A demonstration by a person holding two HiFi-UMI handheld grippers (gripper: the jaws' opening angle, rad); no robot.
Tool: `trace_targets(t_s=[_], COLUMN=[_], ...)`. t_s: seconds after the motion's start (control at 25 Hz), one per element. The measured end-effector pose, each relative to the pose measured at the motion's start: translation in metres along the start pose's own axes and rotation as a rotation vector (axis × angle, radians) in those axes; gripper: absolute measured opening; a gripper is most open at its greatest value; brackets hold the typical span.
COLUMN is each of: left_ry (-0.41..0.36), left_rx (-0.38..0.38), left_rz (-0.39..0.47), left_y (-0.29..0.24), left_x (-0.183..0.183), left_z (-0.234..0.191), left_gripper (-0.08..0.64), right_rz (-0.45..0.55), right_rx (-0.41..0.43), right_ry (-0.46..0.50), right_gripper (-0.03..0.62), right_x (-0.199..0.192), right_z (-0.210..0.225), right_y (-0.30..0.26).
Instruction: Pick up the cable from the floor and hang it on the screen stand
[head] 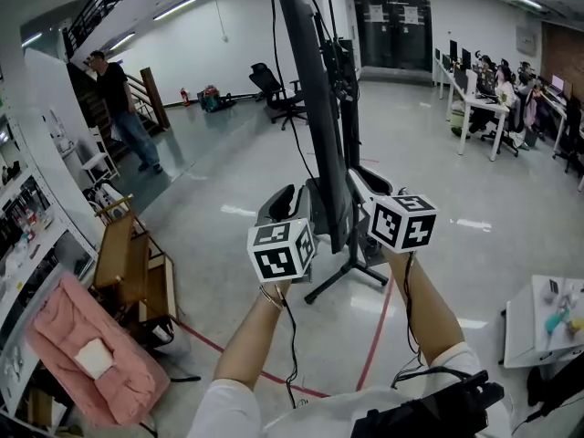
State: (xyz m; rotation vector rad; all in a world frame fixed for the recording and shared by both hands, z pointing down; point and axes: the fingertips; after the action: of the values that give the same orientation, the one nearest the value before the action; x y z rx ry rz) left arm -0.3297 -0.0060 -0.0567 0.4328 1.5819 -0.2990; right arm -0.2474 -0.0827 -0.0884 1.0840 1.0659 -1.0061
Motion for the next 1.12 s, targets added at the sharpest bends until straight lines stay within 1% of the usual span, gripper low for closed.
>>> trace_targets(t_s=[0.16, 0.32, 0.4, 0.6, 0.8, 0.96, 1.12], left_ry=[0.061, 0.135, 0.149, 0.138, 0.104, 0.098, 0.084], left_rx=[0.028, 0.033, 0.033, 0.036, 0.036, 0.017, 0.003], left_rz=[-0.018, -0.04, -0.058, -0.097, -0.127, -0.131, -0.131], left_y=[0.015, 0.029, 0.035, 0.045, 0.054, 0.058, 0.056], left_x=[-0.019, -0.039, -0.05, -0.079, -0.104, -0.107, -0.104], left_z=[-0.007, -0.013, -0.016, -0.017, -0.008, -0.001, 0.009], left_gripper=[0.084, 0.072, 0.059, 0.046, 0.005, 0.005, 0.003], right_rz=[-0.034, -0.084, -0.099, -0.125, -0.134, -0.151, -0.155], right_rx=[-0.019, -0.069, -0.096, -0.161, -0.201, -0.217, -0.213], right_ry=[0.0, 0.02, 0.021, 0.002, -0.026, -0.013, -0.001], right_gripper=[0.057, 0.052, 0.051, 0.05, 0.04, 0.031, 0.028], right_x=[-0.027, -0.057, -0.07, -0.095, -0.116, -0.125, -0.126], right_z=[-0.007, -0.006, -0.006, -0.009, -0.012, -0.017, -0.018], right_y=[0.012, 0.023, 0.028, 0.042, 0.056, 0.06, 0.062])
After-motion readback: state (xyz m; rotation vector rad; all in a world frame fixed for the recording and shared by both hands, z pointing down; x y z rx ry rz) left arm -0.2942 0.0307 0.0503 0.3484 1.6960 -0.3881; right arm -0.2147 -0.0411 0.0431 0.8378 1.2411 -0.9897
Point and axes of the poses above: the fingertips, and each gripper's own axes: y backward along the fingers, z to its right, x out of its top, and after that the axes turned 6 degrees about x, right-handed
